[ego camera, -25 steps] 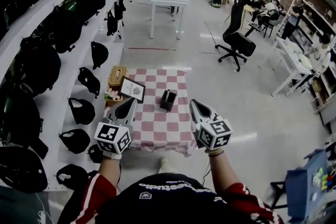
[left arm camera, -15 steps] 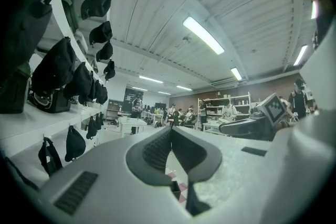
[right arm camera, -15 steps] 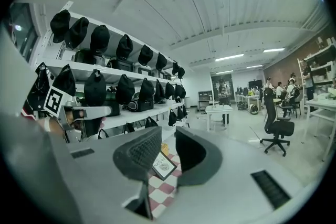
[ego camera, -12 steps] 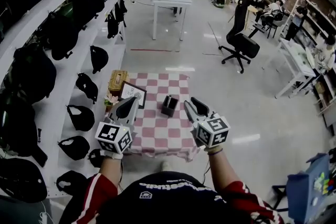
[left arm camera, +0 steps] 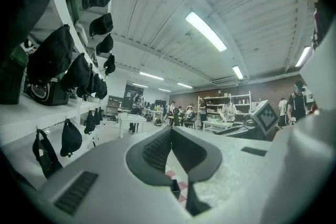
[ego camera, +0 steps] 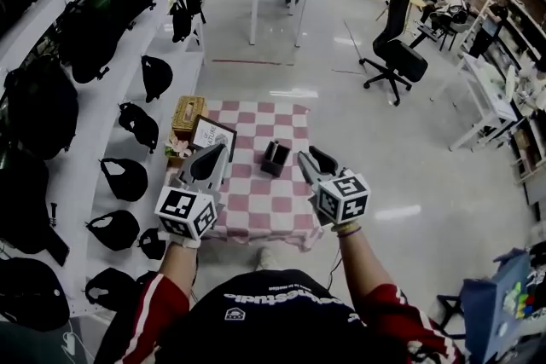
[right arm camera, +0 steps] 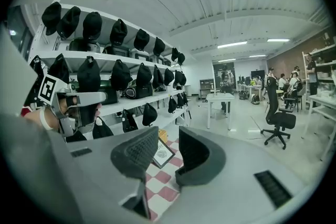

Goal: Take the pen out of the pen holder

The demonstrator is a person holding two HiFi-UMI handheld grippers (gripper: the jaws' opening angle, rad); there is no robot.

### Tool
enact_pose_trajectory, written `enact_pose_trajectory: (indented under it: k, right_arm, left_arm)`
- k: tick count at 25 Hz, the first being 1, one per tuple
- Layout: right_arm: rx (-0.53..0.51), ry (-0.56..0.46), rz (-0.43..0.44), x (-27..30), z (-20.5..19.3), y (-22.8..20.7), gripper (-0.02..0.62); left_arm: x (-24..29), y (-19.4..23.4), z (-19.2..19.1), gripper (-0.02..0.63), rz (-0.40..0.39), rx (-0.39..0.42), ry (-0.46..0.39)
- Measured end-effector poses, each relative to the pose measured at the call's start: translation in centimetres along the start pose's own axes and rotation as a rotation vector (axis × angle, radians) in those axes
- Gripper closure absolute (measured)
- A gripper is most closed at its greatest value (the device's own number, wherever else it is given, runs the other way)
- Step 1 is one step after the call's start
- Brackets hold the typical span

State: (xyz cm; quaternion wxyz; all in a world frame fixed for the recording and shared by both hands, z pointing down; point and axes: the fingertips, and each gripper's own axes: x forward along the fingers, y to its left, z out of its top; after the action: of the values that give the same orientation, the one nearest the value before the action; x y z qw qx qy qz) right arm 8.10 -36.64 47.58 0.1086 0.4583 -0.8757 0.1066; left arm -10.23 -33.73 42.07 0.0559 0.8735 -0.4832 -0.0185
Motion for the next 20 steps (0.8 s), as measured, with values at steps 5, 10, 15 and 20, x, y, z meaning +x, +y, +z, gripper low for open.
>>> enact_pose_trajectory:
  k: [5, 10, 15, 20]
  right_arm:
    - [0.010, 0.053, 0.010, 2.1, -2.1, -1.6, 0.482]
    - [0.007, 0.099, 0.028, 4.3, -3.6, -3.4, 0.483]
    - [-0.008, 0.153, 0.056, 6.9, -5.6, -4.7, 0.485]
    - [-0.007, 0.207, 0.087, 9.4, -8.2, -5.7, 0.485]
  left_arm:
    - [1.4, -0.1, -1.7, 0.600, -0.002, -0.016, 0.021]
    - [3.2, 0.3, -2.5, 0.600, 0.014, -0.003, 0.039]
    - [4.6, 1.1, -3.2, 0.600, 0.041, 0.014, 0.057]
    - [5.5, 2.0, -4.1, 0.600, 0.073, 0.002, 0.074]
